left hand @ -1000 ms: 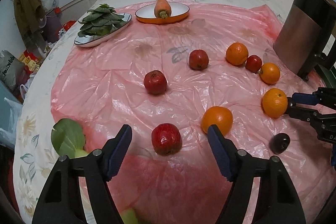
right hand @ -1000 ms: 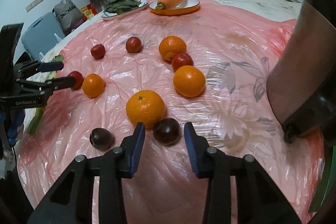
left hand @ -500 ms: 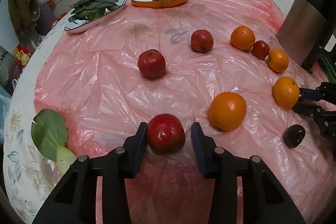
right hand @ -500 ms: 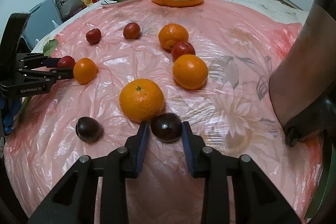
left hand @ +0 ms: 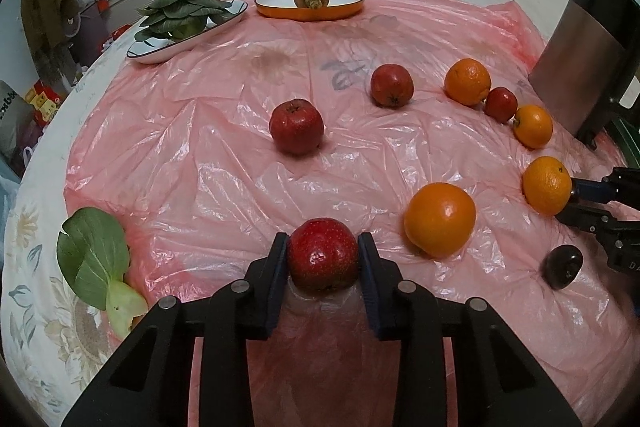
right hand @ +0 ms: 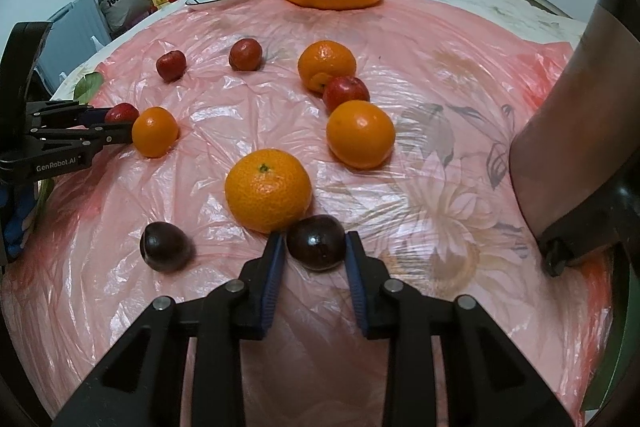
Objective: Organize fruits
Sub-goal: 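Lift the red apple with the left tool while the right tool lifts the plum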
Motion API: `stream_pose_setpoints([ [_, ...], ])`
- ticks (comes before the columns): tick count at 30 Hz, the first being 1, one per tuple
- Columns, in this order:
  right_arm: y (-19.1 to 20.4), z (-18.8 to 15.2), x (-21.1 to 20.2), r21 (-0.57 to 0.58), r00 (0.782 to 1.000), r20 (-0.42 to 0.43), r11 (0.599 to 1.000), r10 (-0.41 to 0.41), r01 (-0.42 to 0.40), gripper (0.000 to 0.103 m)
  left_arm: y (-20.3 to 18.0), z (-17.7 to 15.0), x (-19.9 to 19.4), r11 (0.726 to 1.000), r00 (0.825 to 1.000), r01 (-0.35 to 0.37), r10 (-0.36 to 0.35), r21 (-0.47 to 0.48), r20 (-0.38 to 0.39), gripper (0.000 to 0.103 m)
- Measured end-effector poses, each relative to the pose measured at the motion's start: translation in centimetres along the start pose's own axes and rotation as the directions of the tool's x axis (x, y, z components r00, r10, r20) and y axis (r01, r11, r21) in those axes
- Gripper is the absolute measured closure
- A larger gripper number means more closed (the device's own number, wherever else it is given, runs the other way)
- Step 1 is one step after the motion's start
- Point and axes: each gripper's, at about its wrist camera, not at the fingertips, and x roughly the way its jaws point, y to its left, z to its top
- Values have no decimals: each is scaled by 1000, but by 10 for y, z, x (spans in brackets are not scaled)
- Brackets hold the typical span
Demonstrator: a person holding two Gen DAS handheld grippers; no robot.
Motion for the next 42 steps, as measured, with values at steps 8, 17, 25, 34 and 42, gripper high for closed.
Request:
stream_pose_setpoints([
  [8, 0, 0, 0, 7, 1000, 3, 1000, -1, 1, 100, -1, 1, 0, 1000, 1000, -8, 8, 9, 6, 74],
  [17, -1, -1, -2, 26, 1000, 14, 1000, 5, -5, 103, -3, 1, -2, 1000, 1000, -21, 21, 14, 7, 74],
  [25, -5, -2, -2, 54, 1000, 26, 998, 17, -18, 103, -5, 3, -7, 999, 999, -42, 42, 24, 16, 74],
  [34, -10, -4, -7, 102, 998, 42, 994, 47, -51, 103, -7, 5, -11, 998, 998, -56, 56, 32, 24, 74],
  [42, -12, -5, -11, 132, 996, 60, 988, 67, -74, 103, -9, 6, -16, 997, 997, -66, 65, 39, 35, 74],
])
